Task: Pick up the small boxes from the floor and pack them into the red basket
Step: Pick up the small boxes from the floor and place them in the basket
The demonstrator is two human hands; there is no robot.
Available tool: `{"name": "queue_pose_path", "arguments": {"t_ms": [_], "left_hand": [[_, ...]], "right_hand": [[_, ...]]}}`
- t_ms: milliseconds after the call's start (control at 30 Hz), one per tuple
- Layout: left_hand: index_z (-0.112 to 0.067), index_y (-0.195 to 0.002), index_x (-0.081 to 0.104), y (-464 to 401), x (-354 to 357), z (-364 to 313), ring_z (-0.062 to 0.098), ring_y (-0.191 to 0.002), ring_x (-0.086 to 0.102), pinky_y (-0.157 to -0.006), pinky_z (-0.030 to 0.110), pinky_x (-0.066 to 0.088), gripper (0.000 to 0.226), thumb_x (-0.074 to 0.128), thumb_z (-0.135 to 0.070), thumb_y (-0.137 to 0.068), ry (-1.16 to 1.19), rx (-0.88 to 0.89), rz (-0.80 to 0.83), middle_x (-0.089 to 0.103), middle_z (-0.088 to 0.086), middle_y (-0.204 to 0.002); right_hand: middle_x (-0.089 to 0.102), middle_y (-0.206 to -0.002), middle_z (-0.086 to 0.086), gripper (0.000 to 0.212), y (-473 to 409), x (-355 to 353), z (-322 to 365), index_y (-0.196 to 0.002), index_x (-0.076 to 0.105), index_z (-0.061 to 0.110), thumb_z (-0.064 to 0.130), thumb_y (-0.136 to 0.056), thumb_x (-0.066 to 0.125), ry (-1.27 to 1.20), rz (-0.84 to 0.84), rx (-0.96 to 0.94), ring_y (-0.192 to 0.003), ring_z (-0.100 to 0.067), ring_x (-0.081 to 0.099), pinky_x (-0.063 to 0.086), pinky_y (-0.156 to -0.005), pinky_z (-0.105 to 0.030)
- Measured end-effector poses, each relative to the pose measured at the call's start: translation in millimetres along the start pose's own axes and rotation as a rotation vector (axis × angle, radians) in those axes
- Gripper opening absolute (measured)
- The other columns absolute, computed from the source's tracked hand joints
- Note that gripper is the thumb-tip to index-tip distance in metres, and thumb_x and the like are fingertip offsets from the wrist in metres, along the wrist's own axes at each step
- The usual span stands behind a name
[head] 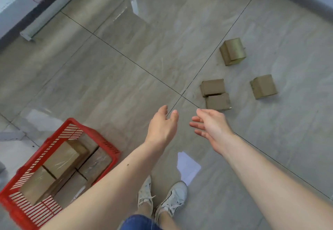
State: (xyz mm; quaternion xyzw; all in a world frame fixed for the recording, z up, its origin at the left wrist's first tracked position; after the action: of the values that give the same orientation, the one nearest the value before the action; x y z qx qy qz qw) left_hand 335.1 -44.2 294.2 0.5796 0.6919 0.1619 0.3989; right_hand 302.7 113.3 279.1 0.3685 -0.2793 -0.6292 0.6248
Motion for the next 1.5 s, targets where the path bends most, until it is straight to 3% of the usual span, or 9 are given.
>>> {"name": "queue_pose_path", "arguments": {"t_ms": [333,533,700,867,933,1067,1333,1500], "left_hand": [[-0.017,-0.146,0.043,-63.9,84.5,-116.2,0.018,-0.137,0.044,-0.114,0.041,0.036,0.054,0.044,-0.042,-0.098,-0.106,0.068,0.058,0.048,0.0,-0.148],[-0.018,-0.146,0.043,-82.4,147.8,-174.3,0.018,-0.136,0.045,-0.113,0.04,0.036,0.054,0.045,-0.041,-0.098,-0.159,0.077,0.101,0.05,0.0,-0.147],[-0.007,-0.134,0.049,-96.4,210.6,-206.0,0.032,-0.131,0.047,-0.107,0.046,0.04,0.052,0.045,-0.042,-0.095,-0.175,0.057,0.089,0.052,0.016,-0.141],[-0.003,-0.129,0.049,-107.9,266.4,-219.2,0.037,-0.13,0.046,-0.106,0.048,0.04,0.053,0.046,-0.043,-0.095,-0.125,-0.018,0.055,0.052,0.02,-0.138],[-0.008,-0.132,0.051,-114.4,282.8,-219.0,0.032,-0.123,0.053,-0.105,0.044,0.043,0.048,0.046,-0.04,-0.097,-0.096,-0.048,0.039,0.061,0.012,-0.127],[-0.016,-0.149,0.039,-128.6,300.6,-214.2,0.021,-0.13,0.05,-0.11,0.04,0.04,0.058,0.048,-0.041,-0.098,-0.064,-0.096,0.02,0.056,0.001,-0.137],[-0.015,-0.149,0.038,-179.4,292.8,-202.9,0.024,-0.135,0.045,-0.112,0.043,0.036,0.057,0.046,-0.039,-0.098,-0.094,-0.137,-0.036,0.049,0.006,-0.146],[-0.016,-0.152,0.031,-222.4,296.1,-172.6,0.02,-0.144,0.033,-0.116,0.042,0.03,0.059,0.044,-0.037,-0.098,-0.082,-0.157,-0.05,0.037,0.006,-0.155]], "right_hand": [[0.068,-0.103,-0.009,0.015,-59.9,-109.0,73.1,-0.108,0.057,0.013,0.024,-0.098,0.055,-0.128,-0.105,0.021,-0.087,-0.021,0.07,0.054,-0.081,-0.036],[0.069,-0.099,-0.009,0.014,-92.8,-175.4,100.6,-0.107,0.058,0.014,0.024,-0.098,0.056,-0.224,-0.139,0.034,-0.08,-0.018,0.07,0.054,-0.07,-0.031],[0.069,-0.098,-0.011,0.009,-130.9,-237.9,111.3,-0.101,0.058,0.015,0.023,-0.097,0.056,-0.227,-0.134,0.05,-0.082,-0.021,0.07,0.054,-0.07,-0.032],[0.067,-0.091,-0.008,0.011,-166.0,-299.2,117.5,-0.104,0.059,0.012,0.021,-0.098,0.055,-0.166,-0.1,0.076,-0.083,-0.022,0.069,0.053,-0.071,-0.032],[0.067,-0.091,-0.008,0.015,-179.9,-317.2,117.5,-0.11,0.058,0.011,0.021,-0.098,0.055,-0.144,-0.098,0.101,-0.084,-0.023,0.069,0.054,-0.072,-0.031],[0.066,-0.089,-0.008,0.015,-205.8,-333.4,120.1,-0.111,0.056,0.012,0.02,-0.098,0.056,-0.107,-0.076,0.138,-0.084,-0.023,0.068,0.053,-0.069,-0.03],[0.064,-0.088,-0.005,0.014,-265.3,-321.3,136.4,-0.108,0.057,0.013,0.022,-0.097,0.056,0.002,-0.058,0.139,-0.075,-0.016,0.066,0.051,-0.067,-0.028],[0.064,-0.093,-0.003,0.008,-323.5,-295.9,120.5,-0.096,0.058,0.018,0.026,-0.095,0.06,0.143,-0.043,0.134,-0.089,-0.019,0.064,0.052,-0.075,-0.032]]}}
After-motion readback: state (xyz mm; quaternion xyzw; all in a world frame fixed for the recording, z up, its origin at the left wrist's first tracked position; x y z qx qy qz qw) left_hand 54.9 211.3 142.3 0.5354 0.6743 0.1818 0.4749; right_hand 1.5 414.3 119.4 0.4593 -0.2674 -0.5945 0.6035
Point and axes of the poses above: each hand's wrist, its own y-axis away from the middle knuckle, its own x-axis out of the palm, z = x × y, the point moved 7 cm from there along -y, towards the middle knuckle
